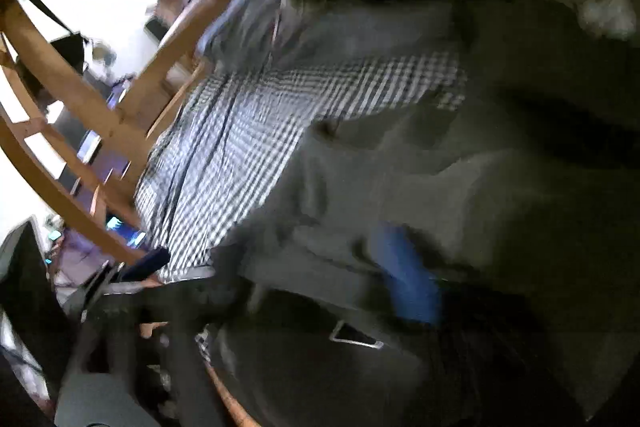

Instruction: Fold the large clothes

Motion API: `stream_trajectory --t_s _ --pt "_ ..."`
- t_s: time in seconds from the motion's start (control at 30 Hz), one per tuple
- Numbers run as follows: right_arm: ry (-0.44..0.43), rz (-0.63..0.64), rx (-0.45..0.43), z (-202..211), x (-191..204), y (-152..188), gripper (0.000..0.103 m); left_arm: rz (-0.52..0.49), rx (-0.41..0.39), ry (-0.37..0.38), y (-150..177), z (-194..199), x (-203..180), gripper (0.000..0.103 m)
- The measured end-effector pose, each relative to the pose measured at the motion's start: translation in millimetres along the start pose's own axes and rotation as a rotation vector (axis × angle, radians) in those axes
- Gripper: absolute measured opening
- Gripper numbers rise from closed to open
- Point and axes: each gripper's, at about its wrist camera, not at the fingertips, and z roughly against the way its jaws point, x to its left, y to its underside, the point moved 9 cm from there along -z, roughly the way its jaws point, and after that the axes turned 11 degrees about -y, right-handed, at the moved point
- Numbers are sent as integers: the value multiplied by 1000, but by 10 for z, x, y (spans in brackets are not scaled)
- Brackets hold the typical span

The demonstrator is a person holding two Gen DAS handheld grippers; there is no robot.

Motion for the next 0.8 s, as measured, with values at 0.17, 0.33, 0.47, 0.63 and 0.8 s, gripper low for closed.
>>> stream_trajectory --t_s 0.17,0.33,0.47,0.63,0.8 --pt "350 300 -12 671 -274 9 100 87 116 338 -538 -218 -610 87" --pt "446 357 142 746 -888 494 100 74 354 429 -542 -856 -1334 87" --pt "524 380 200 654 -1267 743 96 107 518 425 -406 -1322 -1517 84" --pt "505 364 184 758 -1317 716 29 28 520 427 -516 -1180 -1592 35" --pt "456 399 171 841 -1055 669 22 72 496 418 -793 -1022 -1471 26"
